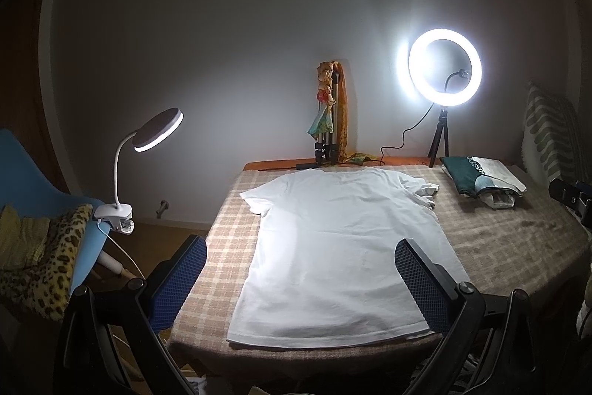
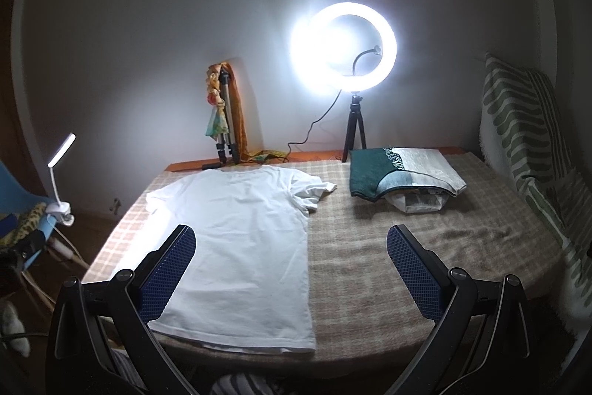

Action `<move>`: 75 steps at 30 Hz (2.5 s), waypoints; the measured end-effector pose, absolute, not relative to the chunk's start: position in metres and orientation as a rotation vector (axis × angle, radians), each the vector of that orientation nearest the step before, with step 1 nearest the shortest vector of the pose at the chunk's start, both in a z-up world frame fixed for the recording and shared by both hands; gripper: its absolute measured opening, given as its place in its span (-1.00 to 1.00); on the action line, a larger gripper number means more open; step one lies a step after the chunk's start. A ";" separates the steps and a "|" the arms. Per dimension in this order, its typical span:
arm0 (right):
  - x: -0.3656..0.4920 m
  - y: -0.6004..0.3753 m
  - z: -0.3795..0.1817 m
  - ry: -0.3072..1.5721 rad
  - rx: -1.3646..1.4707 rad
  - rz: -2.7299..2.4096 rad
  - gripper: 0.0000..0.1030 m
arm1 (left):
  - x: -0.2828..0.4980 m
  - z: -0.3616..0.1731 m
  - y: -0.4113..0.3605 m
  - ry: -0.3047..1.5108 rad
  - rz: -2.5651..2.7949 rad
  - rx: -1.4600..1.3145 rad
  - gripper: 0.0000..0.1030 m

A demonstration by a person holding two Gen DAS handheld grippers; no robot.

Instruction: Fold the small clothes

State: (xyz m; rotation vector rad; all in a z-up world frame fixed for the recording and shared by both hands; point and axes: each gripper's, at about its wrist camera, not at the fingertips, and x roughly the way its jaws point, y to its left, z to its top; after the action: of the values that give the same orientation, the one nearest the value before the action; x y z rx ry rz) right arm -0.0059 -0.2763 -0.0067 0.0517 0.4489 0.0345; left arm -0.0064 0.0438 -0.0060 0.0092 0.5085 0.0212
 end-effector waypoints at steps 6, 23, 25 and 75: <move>-0.005 -0.255 -0.006 0.461 0.060 0.047 0.99 | -0.008 -0.014 0.066 0.501 0.036 0.017 0.99; 0.046 -0.230 -0.008 0.409 -0.049 0.186 0.99 | 0.029 -0.069 0.138 0.677 0.052 -0.106 0.49; 0.065 -0.223 -0.012 0.440 -0.065 0.232 0.99 | 0.033 -0.079 0.151 0.718 0.063 -0.160 0.36; 0.416 0.102 -0.216 0.993 -0.387 0.531 0.22 | 0.109 -0.222 0.168 1.044 0.129 -0.442 -0.44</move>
State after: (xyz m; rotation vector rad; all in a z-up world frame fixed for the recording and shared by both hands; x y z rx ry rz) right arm 0.4158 0.1023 -0.2162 -0.3865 0.9935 0.5313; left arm 0.1095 0.1682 -0.2224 -0.4420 1.0443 0.1291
